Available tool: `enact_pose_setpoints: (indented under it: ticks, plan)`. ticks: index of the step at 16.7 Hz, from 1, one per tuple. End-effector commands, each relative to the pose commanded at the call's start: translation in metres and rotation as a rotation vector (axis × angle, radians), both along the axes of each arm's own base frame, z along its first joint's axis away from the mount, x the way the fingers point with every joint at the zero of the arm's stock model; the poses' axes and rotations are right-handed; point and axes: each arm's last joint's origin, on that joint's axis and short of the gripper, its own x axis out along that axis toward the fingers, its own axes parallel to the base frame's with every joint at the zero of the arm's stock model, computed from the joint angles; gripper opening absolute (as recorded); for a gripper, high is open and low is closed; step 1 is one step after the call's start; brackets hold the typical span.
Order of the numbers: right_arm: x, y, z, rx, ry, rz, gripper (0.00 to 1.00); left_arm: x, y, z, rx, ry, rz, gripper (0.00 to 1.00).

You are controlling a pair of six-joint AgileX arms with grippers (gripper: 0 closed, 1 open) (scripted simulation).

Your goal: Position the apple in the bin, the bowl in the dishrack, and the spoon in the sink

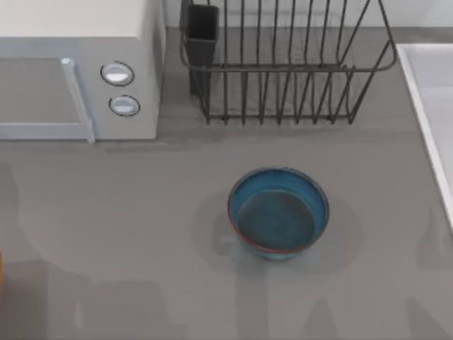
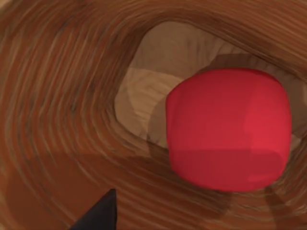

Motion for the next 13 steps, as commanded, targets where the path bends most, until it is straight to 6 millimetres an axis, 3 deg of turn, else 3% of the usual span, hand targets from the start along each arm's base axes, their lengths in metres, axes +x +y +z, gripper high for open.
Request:
enact_pose_setpoints:
  ticks: [5,13]
  plan:
    - [0.000,0.000,0.000,0.000,0.000,0.000,1.00,-0.009,-0.008,0.003,0.033,-0.113,-0.114,1.00]
    - [0.000,0.000,0.000,0.000,0.000,0.000,1.00,-0.055,-0.036,-0.004,0.313,-0.594,-0.643,1.00]
